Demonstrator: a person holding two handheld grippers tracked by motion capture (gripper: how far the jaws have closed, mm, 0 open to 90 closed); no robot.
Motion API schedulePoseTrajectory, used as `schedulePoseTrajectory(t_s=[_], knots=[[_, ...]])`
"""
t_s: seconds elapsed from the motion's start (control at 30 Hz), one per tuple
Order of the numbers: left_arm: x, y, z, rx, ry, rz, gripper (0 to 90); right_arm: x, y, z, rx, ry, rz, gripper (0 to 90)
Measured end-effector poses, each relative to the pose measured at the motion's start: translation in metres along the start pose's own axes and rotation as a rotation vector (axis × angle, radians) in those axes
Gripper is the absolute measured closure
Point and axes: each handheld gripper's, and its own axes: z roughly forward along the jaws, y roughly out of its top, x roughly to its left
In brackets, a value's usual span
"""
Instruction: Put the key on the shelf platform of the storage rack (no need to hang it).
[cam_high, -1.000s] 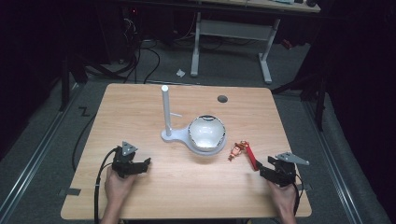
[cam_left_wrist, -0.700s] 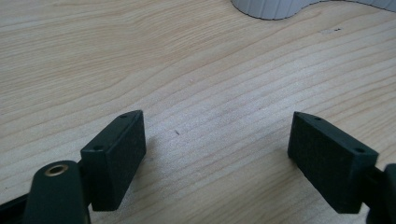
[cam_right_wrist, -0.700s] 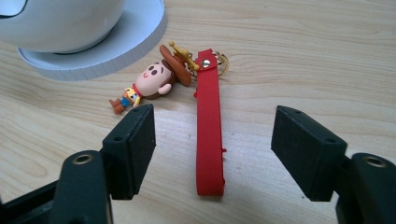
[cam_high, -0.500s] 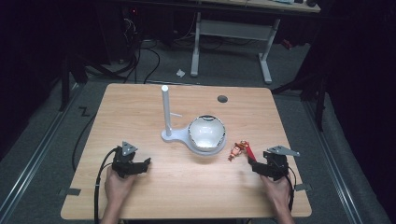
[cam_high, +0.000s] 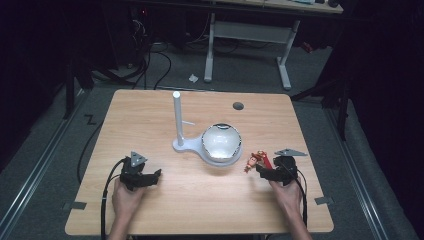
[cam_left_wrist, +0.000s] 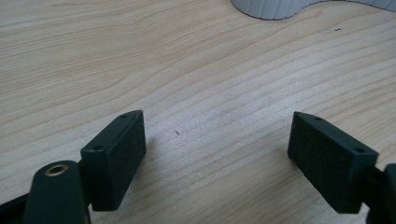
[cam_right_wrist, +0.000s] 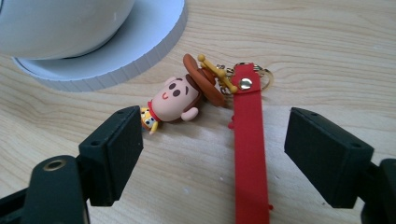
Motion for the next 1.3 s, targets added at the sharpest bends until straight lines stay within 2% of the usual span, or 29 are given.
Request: schedulePoseTrajectory(t_s=[0.47, 0.73, 1.03, 1.2, 1.3], knots=[[0.000, 0.000, 0.000, 0.000, 0.000, 0.000, 19.7, 0.007, 0.011, 0.026, 0.051, -0.002, -0.006, 17.4], [0.000, 0.000, 0.000, 0.000, 0.000, 0.000, 19.7, 0.009, 0.015, 0.034, 0.052, -0.009, 0.004, 18.3], [0.000, 0.000, 0.000, 0.000, 0.000, 0.000, 19.8, 0.012, 0.017, 0.043, 0.047, -0.033, -0.006, 23.9], [0.000, 0.000, 0.000, 0.000, 0.001, 0.001, 19.8, 0.013, 0.017, 0.046, 0.040, -0.018, -0.012, 29.6], [0.000, 0.000, 0.000, 0.000, 0.001, 0.001, 19.7, 0.012, 0.018, 0.048, 0.036, -0.014, -0.017, 29.9]])
